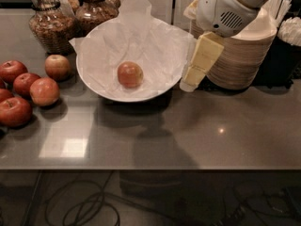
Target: Pick apple from white bowl
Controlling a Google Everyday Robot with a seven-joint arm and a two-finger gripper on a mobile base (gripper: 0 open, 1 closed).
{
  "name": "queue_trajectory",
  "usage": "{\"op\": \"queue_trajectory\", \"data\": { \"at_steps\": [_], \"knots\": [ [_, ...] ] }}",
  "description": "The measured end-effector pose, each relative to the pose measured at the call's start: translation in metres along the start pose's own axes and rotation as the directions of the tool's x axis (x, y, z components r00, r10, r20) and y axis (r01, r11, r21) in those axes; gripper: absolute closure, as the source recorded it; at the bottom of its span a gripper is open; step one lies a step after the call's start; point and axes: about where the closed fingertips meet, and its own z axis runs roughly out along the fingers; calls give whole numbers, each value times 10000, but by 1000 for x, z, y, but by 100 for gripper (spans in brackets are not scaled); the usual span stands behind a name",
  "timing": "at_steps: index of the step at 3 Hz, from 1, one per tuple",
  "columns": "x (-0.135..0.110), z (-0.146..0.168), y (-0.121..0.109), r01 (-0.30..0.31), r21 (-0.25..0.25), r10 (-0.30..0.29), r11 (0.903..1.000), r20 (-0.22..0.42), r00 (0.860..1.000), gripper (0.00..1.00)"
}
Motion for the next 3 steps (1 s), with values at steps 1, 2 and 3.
{"op": "queue_trajectory", "data": {
  "at_steps": [1, 2, 3],
  "knots": [
    [-10, 20, -10, -210, 126, 204, 9997, 458, 9987, 0],
    [-31, 62, -31, -254, 13, 252, 9997, 873, 9959, 0],
    [-43, 98, -48, -662, -176, 678, 9977, 1249, 9898, 0]
  ]
}}
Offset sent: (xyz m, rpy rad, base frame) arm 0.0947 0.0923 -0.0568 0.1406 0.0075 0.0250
